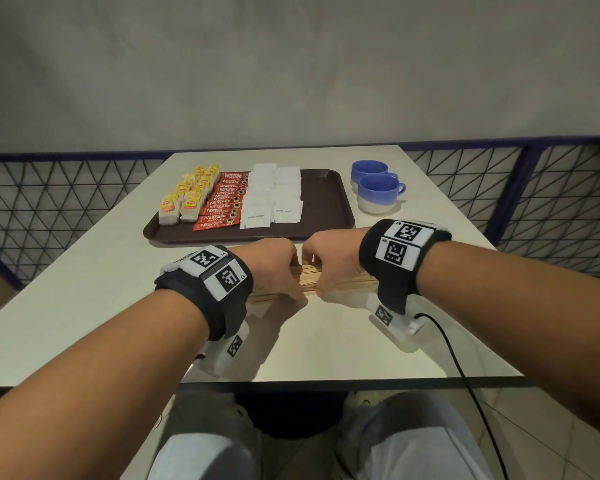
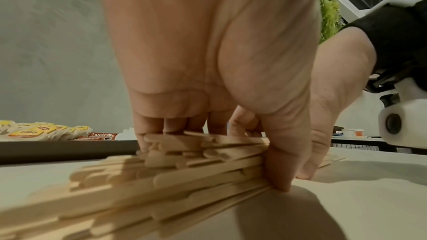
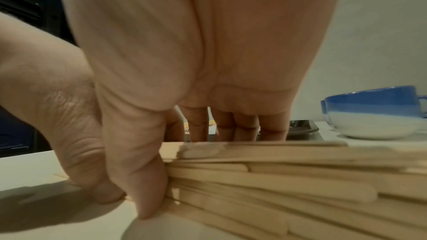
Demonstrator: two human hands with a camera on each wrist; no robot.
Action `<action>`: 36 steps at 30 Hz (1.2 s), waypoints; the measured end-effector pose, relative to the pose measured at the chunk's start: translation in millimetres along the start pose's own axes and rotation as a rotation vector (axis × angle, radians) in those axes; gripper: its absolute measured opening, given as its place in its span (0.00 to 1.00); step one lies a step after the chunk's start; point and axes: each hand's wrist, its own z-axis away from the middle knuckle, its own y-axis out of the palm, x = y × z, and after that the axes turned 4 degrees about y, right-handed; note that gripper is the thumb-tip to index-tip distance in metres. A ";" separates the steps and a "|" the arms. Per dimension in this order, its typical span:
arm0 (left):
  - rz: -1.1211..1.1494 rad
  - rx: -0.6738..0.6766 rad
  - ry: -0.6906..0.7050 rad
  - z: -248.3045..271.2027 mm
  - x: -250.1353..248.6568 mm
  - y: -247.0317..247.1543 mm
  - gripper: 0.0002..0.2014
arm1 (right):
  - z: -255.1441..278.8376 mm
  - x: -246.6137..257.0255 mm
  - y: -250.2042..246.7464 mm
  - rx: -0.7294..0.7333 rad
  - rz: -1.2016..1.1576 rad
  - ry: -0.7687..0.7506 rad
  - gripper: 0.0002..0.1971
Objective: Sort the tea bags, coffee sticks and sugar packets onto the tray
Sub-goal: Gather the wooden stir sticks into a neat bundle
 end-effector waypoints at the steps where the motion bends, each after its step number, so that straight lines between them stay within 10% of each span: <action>1: 0.001 0.002 -0.003 -0.1 -0.3 0.4 0.21 | -0.1 0.5 -0.4 0.007 -0.001 0.004 0.24; 36: -0.101 -0.088 0.100 3.9 -5.5 6.7 0.13 | 1.4 6.2 16.4 -0.139 0.073 -0.034 0.15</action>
